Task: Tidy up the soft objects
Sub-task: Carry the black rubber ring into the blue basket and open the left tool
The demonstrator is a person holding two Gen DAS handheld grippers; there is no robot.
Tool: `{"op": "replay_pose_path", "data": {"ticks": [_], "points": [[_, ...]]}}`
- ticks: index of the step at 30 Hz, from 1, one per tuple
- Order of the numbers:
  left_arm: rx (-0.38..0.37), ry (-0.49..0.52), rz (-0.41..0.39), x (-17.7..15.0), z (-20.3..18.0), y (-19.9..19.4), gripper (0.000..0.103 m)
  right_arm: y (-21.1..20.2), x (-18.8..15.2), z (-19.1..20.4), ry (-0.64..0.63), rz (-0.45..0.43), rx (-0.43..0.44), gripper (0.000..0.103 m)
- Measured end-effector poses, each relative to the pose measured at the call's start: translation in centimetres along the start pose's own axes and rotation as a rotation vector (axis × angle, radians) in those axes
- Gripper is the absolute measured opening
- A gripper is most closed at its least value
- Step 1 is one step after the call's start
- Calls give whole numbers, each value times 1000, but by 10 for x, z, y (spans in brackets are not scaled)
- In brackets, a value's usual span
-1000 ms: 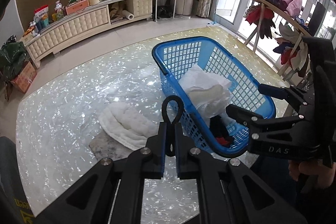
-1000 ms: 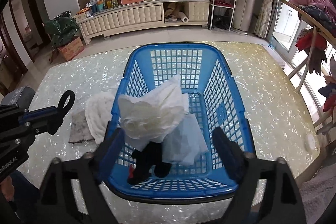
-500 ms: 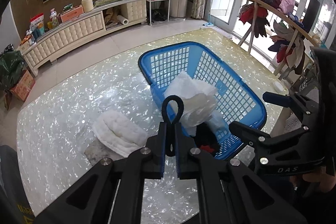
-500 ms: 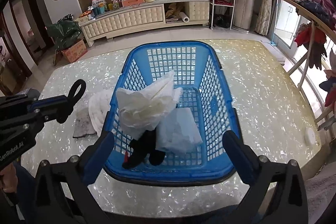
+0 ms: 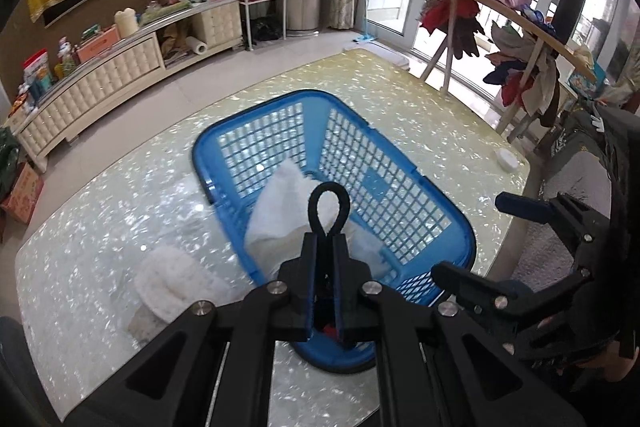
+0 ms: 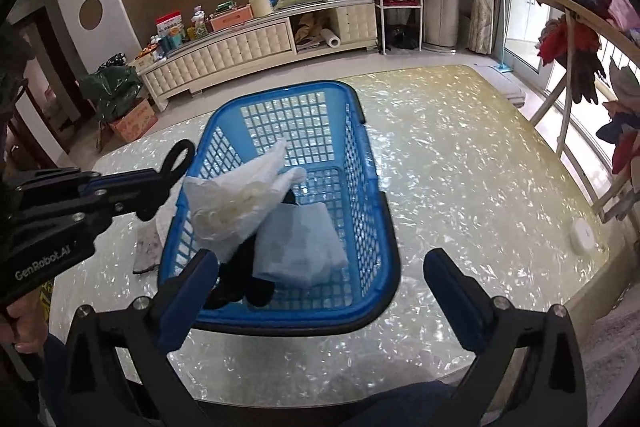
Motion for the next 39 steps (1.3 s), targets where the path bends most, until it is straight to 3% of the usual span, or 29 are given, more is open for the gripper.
{"op": "replay_pose_path", "data": {"ticks": [15,26,34,36,39], "points": [[-93,69,64,16,-41,55,6,6,-6,-26,53,29,-50,103],[-85,74,110,15,-44,84,8,9,-9,-32,75,56,-67,103],[-58,83,83,16,-46,76,39,-8,-7,-41,116,4,-103,103],[-56,76,74,17,-46,74,40,-12,-6,-42,114,-3,-106,103],[-56,72,74,19,-48,71,50,-17,-5,-42,111,-11,-107,103]]}}
Point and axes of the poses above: each gripper's, at about its wrist camera, not at the fingertips, and y roughly the way its jaws point, z to its left, x to its top, the point moved 1 cm from there along y, roughly the way its jaws point, and after that the axes turned 8 degrees about -y, right-handed, at the moved point
